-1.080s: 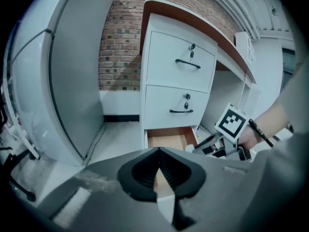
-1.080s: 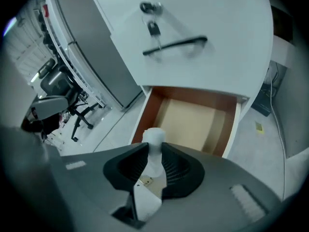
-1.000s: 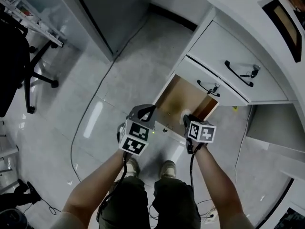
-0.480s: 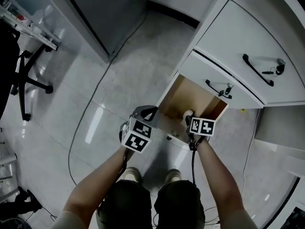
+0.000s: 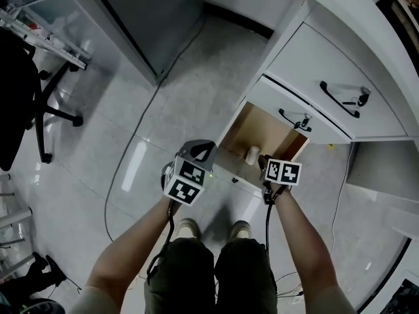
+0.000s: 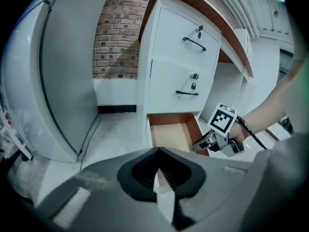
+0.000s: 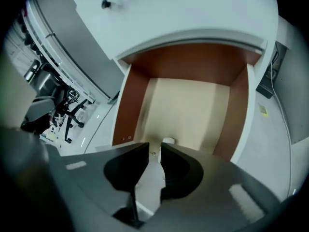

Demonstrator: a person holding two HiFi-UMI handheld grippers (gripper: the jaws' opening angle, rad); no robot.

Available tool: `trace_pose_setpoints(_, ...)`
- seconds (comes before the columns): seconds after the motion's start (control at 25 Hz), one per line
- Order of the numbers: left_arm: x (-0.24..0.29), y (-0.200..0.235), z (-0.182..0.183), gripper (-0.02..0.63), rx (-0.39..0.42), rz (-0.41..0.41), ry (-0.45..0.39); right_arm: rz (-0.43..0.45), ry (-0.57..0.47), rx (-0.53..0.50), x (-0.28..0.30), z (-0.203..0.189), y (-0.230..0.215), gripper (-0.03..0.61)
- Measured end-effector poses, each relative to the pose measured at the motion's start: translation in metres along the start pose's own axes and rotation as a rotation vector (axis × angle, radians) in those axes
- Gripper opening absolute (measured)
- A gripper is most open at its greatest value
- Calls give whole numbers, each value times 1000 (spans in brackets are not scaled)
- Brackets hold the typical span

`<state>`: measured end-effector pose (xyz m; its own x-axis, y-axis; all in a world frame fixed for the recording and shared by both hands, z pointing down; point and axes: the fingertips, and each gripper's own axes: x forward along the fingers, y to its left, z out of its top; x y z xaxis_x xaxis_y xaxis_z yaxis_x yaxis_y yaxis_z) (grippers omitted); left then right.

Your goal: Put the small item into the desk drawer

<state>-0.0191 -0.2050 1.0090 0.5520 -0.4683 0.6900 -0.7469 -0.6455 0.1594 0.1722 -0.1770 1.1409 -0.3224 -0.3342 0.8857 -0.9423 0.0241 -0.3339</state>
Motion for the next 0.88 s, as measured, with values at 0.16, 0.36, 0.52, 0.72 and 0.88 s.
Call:
trace_pose_setpoints(0.16, -48, -10, 36, 3, 51, 11, -12, 32, -30, -12, -62, 20, 36, 44)
trace_pose_setpoints(0.36, -112, -33, 80, 3, 144, 10, -23, 87, -79, -146, -155, 51, 96, 28)
trace_pose_setpoints(0.52, -165, -52, 108, 3, 177, 12, -25, 106, -137, -233, -237, 76, 142, 18)
trace_pose_setpoints(0.72, -235, -75, 142, 3, 222, 28, -48, 121, -232, -307, -341, 104, 188, 11)
trace_pose_setpoints(0.88, -292, -94, 172, 3, 264, 42, -70, 141, -292, -365, -419, 118, 220, 11)
